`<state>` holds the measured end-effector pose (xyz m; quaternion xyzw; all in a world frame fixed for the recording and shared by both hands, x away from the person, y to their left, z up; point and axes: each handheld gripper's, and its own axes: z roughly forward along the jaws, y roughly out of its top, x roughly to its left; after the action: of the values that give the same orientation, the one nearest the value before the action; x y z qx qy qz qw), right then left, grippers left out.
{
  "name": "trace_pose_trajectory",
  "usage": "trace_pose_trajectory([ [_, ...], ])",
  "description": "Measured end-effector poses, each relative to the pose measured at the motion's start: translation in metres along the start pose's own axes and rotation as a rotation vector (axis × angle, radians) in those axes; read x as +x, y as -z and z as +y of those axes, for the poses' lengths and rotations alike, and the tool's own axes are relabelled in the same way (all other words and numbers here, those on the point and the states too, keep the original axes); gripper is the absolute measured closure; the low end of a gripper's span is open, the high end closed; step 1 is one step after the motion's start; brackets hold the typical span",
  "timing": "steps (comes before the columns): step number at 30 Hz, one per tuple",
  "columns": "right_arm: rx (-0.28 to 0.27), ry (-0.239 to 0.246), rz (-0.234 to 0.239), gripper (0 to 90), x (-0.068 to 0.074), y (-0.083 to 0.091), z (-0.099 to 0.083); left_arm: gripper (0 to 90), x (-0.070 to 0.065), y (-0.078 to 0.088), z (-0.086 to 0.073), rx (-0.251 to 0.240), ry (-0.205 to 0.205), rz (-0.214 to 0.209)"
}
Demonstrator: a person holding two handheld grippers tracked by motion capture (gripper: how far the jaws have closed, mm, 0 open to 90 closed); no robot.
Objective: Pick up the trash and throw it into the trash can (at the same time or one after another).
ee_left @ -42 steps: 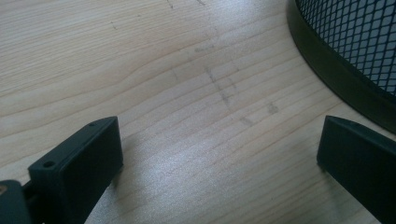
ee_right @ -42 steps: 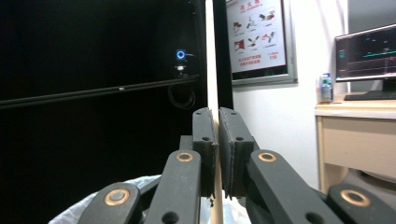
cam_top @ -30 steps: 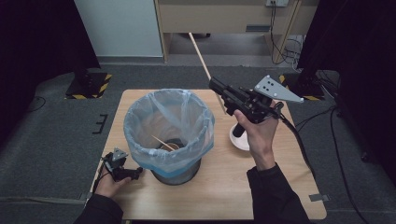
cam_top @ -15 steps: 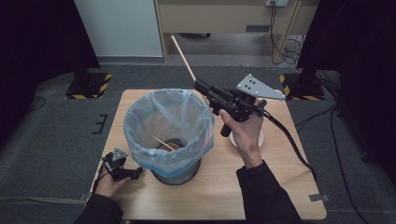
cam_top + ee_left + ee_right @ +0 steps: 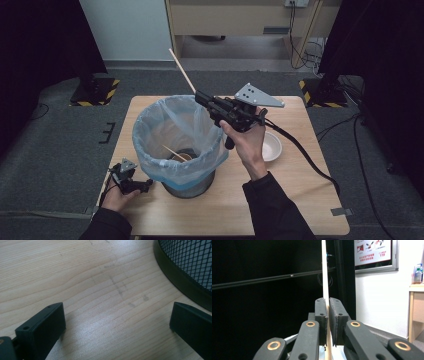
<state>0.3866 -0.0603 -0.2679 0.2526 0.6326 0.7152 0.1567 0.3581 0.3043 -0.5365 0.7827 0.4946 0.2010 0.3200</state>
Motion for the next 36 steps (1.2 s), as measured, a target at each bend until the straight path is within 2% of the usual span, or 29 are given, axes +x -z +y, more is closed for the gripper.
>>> trace_pose_trajectory([
  [2, 0.02, -0.011, 0.016, 77.4, 0.0, -0.003, -0.003, 0.0, 0.0, 0.0, 0.0, 0.0, 0.0, 0.0],
  [6, 0.036, 0.025, 0.018, 73.7, 0.0, -0.002, -0.004, 0.0, 0.0, 0.0, 0.0, 0.0, 0.0, 0.0],
  [12, 0.029, 0.063, -0.028, 68.9, -0.004, 0.013, 0.01, 0.0, 0.0, 0.0, 0.0, 0.0, 0.0, 0.0],
  [14, 0.012, 0.053, -0.038, 67.0, -0.007, 0.018, 0.014, 0.0, 0.0, 0.0, 0.0, 0.0, 0.0, 0.0],
  [18, 0.0, 0.039, -0.092, 64.0, -0.022, 0.035, 0.016, 0.0, 0.0, 0.0, 0.0, 0.0, 0.0, 0.0],
  [23, 0.003, 0.036, -0.163, 62.0, -0.041, 0.057, 0.008, 0.0, 0.0, 0.0, 0.0, 0.0, 0.0, 0.0],
  [31, 0.054, 0.006, -0.256, 57.9, -0.073, 0.091, -0.017, 0.0, 0.0, 0.0, 0.0, 0.0, 0.0, 0.0],
  [36, 0.097, -0.021, -0.315, 54.6, -0.094, 0.109, -0.041, 0.0, 0.0, 0.0, 0.0, 0.0, 0.0, 0.0],
])
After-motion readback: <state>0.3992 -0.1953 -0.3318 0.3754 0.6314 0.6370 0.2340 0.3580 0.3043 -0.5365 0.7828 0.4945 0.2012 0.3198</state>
